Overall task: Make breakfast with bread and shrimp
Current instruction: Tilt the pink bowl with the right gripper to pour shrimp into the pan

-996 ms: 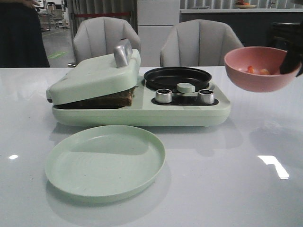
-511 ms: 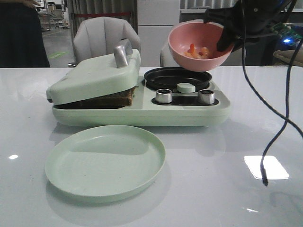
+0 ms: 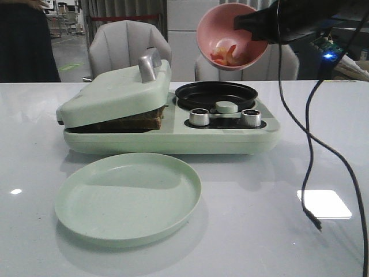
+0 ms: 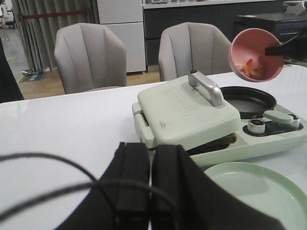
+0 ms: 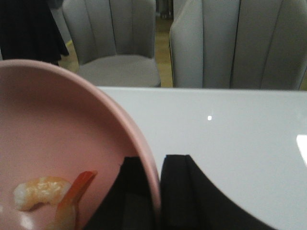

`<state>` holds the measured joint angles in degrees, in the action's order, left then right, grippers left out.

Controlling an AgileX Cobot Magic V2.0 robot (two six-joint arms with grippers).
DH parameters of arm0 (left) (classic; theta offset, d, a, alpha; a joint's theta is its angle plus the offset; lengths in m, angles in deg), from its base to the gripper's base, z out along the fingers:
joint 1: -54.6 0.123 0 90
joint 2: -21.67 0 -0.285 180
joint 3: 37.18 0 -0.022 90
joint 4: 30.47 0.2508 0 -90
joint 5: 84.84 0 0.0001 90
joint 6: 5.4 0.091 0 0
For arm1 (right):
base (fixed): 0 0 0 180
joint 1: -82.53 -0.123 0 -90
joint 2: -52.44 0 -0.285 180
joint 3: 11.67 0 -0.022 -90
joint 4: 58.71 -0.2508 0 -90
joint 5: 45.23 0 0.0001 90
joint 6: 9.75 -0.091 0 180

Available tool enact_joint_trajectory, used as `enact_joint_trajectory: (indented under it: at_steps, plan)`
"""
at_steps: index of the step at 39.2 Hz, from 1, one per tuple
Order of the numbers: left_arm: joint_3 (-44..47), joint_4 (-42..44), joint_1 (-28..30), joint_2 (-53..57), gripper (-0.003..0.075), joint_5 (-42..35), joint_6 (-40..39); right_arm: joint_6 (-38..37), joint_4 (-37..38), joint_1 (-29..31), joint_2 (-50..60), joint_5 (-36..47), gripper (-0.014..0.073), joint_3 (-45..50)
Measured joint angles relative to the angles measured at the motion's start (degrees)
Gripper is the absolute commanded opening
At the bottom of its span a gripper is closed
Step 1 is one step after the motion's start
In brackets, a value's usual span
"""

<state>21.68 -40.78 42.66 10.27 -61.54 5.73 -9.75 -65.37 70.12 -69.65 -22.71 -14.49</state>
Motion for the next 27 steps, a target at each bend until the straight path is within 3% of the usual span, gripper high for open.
enact_joint_trajectory:
  at_steps: [8,18,27]
  plan:
    - [0.0,0.0,0.0,0.0,0.0114,0.0,0.0,6.0,6.7,0.0,-3.6,9.1,0.0119,0.9]
    - [0.0,0.0,0.0,0.0,0.0114,0.0,0.0,24.0,7.4,0.0,-6.9,14.7,0.0119,1.1]
    - [0.0,0.0,0.0,0.0,0.0114,0.0,0.0,33.7,7.5,-0.3,-6.9,22.9,0.0119,1.1]
